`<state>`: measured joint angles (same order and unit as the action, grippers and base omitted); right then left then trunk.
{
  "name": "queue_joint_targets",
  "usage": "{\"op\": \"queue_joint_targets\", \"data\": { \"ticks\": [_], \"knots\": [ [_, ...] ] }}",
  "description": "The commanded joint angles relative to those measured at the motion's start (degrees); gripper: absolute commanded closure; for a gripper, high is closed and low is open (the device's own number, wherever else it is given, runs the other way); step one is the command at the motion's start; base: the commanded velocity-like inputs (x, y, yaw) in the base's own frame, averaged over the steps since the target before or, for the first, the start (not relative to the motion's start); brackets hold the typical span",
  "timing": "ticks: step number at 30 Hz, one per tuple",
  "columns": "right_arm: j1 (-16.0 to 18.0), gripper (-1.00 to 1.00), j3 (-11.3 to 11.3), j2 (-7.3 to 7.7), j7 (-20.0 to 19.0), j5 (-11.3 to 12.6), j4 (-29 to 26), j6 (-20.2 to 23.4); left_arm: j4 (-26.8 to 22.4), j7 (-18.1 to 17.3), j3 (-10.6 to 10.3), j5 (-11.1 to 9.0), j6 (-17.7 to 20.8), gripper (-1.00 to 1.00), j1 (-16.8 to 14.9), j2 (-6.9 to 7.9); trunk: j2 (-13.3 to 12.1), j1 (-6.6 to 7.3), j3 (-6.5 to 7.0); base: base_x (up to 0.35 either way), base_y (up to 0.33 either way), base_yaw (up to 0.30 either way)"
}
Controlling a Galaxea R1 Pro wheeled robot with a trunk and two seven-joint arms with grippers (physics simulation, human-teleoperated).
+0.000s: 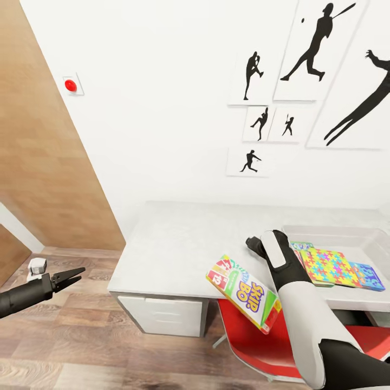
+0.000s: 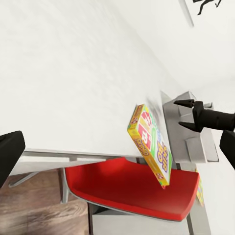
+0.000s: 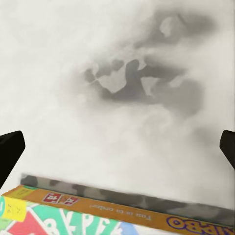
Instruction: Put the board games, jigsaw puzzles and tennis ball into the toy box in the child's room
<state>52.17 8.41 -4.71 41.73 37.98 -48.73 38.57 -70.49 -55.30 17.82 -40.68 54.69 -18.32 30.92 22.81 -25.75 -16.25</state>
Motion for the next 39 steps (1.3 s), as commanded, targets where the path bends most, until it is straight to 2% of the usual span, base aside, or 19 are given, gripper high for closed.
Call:
{"op": "queue_joint_targets", "data": {
  "ticks": [1,15,24,29,39],
  "knots": [
    [0.05,-1.00,0.12,-0.04,0.46,0.52,-0.07,0.09,0.00,-0.15,0.02,-0.01,0.24,-1.00,-0.05,0.01,0.11,-0.03,-0.11,-0.011,-0.007,0.000],
    [-0.22,-1.00,0.27,-0.04,0.37,0.66,-0.58,0.19,0.00,-0.14,0.02,0.06,0.18,-1.00,0.00,0.01,0.11,-0.03,-0.11,-0.085,-0.060,0.000],
    [-1.77,-1.00,0.29,-0.10,0.37,0.95,-5.89,1.89,0.00,-0.16,0.02,0.04,0.19,-1.00,-0.05,0.01,0.11,-0.03,-0.11,-0.073,-0.003,0.000],
    [-1.87,-1.00,0.29,-0.12,0.37,1.01,-6.41,2.34,0.00,-0.16,0.02,0.01,0.20,-1.00,-0.01,0.01,0.11,-0.03,-0.11,-0.197,0.000,0.000],
    [-1.90,-1.00,0.53,-0.05,0.38,1.12,-6.26,2.47,0.00,-0.16,0.02,0.03,0.20,-1.00,-0.02,0.01,0.11,-0.03,-0.11,-0.032,0.000,0.000]
  ]
}}
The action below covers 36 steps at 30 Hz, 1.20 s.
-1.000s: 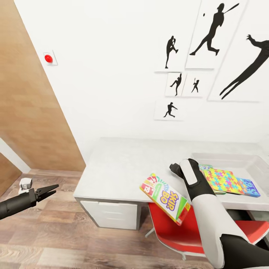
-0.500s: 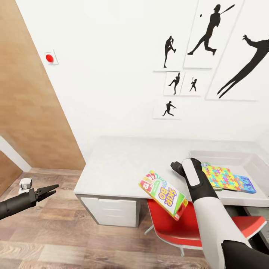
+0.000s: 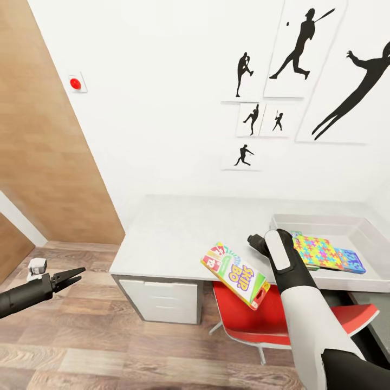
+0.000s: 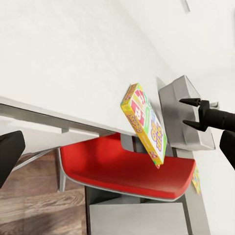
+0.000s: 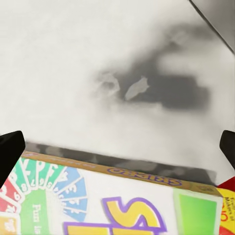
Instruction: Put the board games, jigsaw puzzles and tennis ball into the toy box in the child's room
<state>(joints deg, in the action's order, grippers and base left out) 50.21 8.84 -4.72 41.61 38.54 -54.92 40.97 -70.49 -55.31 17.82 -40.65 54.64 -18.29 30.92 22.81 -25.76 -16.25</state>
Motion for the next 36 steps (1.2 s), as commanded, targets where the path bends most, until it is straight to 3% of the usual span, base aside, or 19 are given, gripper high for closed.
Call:
{"op": "queue_joint_targets", "data": {
  "ticks": [1,28,36],
  "knots": [
    [0.06,-1.00,0.15,-0.03,0.50,0.56,-0.02,0.08,0.00,-0.15,0.02,0.00,0.23,-1.00,-0.04,0.01,0.11,-0.03,-0.11,-0.052,0.000,0.000],
    [-0.83,-1.00,0.30,0.06,0.49,0.57,1.52,0.08,0.00,-0.15,0.02,0.04,0.25,-1.00,-0.06,0.01,0.11,-0.03,-0.11,-0.068,0.000,0.000],
    [-1.05,-1.00,0.30,1.20,0.41,0.64,2.15,0.23,0.00,-0.07,0.02,0.04,0.24,-1.00,-0.05,0.01,0.11,-0.03,-0.11,0.000,0.000,0.000]
  ]
}}
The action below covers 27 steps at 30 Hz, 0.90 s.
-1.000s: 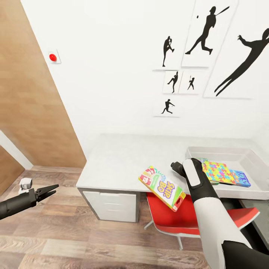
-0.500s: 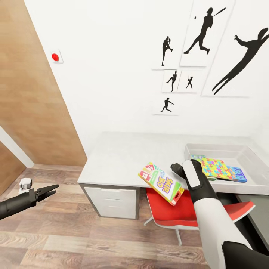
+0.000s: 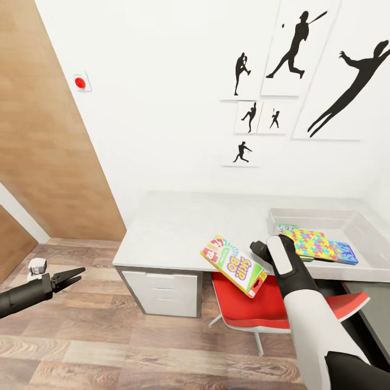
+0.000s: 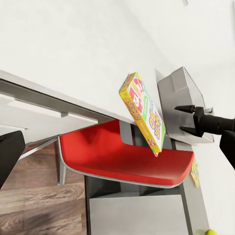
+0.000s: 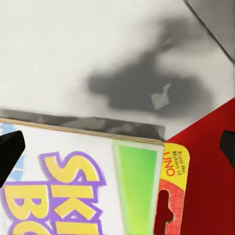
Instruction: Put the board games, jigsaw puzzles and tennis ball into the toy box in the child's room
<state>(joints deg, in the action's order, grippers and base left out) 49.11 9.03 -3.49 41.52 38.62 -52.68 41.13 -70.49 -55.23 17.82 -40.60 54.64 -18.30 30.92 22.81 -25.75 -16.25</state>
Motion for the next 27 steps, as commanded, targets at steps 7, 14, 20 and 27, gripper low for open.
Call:
{"op": "queue_joint_targets", "data": {
  "ticks": [7,14,20,27],
  "knots": [
    [0.00,-1.00,0.11,0.07,0.49,0.58,0.02,0.76,0.00,-0.16,0.02,0.00,0.22,-1.00,-0.05,0.01,0.11,-0.03,-0.11,0.000,0.000,0.000],
    [0.02,-1.00,0.09,0.06,0.42,0.58,1.02,0.87,0.00,-0.15,0.02,0.00,0.22,-1.00,-0.04,0.01,0.11,-0.03,-0.11,-0.063,0.000,0.000],
    [0.02,-1.00,0.11,0.06,0.41,0.58,1.79,0.88,0.00,-0.14,0.02,0.00,0.22,-1.00,-0.03,0.01,0.11,-0.03,-0.11,-0.046,0.000,0.000],
    [0.02,-1.00,0.08,0.03,0.41,0.58,1.95,0.88,0.00,-0.14,0.02,0.00,0.22,-1.00,-0.06,0.01,0.11,-0.03,-0.11,-0.006,0.000,0.000]
  ]
}}
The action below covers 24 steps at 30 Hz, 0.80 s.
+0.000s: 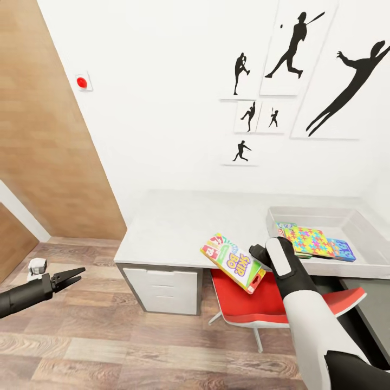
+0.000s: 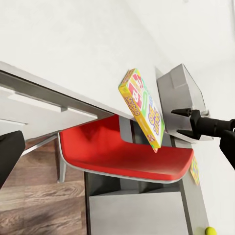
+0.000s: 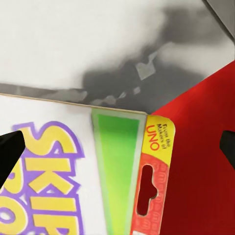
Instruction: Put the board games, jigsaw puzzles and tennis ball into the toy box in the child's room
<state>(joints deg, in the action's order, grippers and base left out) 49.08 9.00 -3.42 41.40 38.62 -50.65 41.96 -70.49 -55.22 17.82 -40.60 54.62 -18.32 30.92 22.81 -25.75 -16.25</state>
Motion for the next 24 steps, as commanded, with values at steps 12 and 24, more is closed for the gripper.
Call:
{"op": "queue_joint_targets", "data": {
  "ticks": [12,24],
  "knots": [
    [0.05,-1.00,0.05,-0.08,0.01,0.62,-0.06,1.07,0.00,-0.15,0.02,-0.01,0.24,-1.00,-0.03,0.01,0.11,-0.03,-0.11,0.000,0.000,0.000],
    [0.05,-1.00,0.40,0.07,-7.63,0.50,0.71,2.91,0.00,-0.16,0.02,-0.01,0.26,-1.00,-0.02,0.01,0.11,-0.03,-0.11,0.000,0.000,0.000]
  ]
}}
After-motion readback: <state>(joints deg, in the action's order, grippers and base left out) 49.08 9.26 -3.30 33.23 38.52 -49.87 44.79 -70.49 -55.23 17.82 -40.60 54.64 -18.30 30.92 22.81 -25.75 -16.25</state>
